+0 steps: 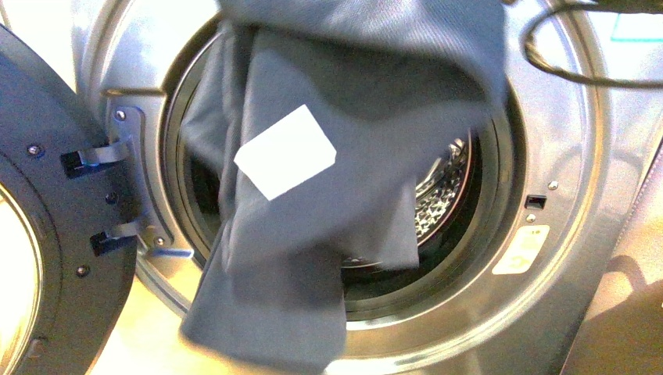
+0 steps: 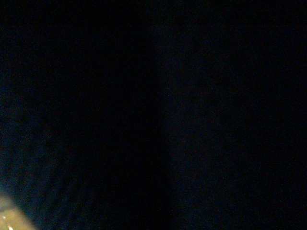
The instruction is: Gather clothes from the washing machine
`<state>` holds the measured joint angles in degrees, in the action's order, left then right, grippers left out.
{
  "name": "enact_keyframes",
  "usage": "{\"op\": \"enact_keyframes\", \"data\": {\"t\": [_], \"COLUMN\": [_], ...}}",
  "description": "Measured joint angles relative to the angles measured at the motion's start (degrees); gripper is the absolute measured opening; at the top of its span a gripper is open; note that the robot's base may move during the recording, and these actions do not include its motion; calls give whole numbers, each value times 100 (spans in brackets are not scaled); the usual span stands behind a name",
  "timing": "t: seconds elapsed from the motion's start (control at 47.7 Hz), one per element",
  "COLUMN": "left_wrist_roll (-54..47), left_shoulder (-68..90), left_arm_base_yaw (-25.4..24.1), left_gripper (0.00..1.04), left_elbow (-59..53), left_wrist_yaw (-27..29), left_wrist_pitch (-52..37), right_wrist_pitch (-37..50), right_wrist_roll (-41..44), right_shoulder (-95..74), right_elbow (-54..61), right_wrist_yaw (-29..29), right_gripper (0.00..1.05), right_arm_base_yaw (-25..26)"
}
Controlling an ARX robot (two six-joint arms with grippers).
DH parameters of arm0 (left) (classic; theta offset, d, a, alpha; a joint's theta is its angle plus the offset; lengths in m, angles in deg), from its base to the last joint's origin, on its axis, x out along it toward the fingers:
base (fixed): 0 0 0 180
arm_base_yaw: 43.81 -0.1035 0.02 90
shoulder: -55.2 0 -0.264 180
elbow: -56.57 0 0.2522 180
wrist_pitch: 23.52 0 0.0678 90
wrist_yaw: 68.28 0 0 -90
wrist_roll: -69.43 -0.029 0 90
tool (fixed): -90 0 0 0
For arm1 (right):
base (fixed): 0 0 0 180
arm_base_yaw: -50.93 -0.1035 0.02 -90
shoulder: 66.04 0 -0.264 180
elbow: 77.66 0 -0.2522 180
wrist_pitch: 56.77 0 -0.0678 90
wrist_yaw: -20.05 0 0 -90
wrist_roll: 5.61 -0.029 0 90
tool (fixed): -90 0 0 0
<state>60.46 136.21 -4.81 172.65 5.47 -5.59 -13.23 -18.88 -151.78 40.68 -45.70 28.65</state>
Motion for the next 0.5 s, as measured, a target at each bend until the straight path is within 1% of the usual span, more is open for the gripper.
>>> {"op": "enact_keyframes", "data": {"t": [0.063,0.126,0.168,0.272,0.356,0.503], "left_wrist_roll": [2,4,4,9,9,11], "left_shoulder": [0,0,0,0,-2,-4], "left_arm_base_yaw": [0,0,0,0,0,0], "left_gripper": [9,9,15,35,53,74], "left_elbow": [0,0,0,2,22,24], "left_wrist_yaw": [-2,-4,-4,-24,-26,-28], "left_wrist_pitch": [0,0,-2,-2,-2,-2], "right_wrist_pitch": [85,149,203,420,608,800], "right_wrist_roll": [-39,-59,-79,-236,-520,-938], "right_shoulder": [48,109,164,398,680,1088], "right_elbow": [101,205,295,603,778,811], "right_wrist_yaw": [33,46,50,70,92,160], "right_gripper": [25,21,19,18,18,17], "right_arm_base_yaw": [61,118,175,492,986,1794]}}
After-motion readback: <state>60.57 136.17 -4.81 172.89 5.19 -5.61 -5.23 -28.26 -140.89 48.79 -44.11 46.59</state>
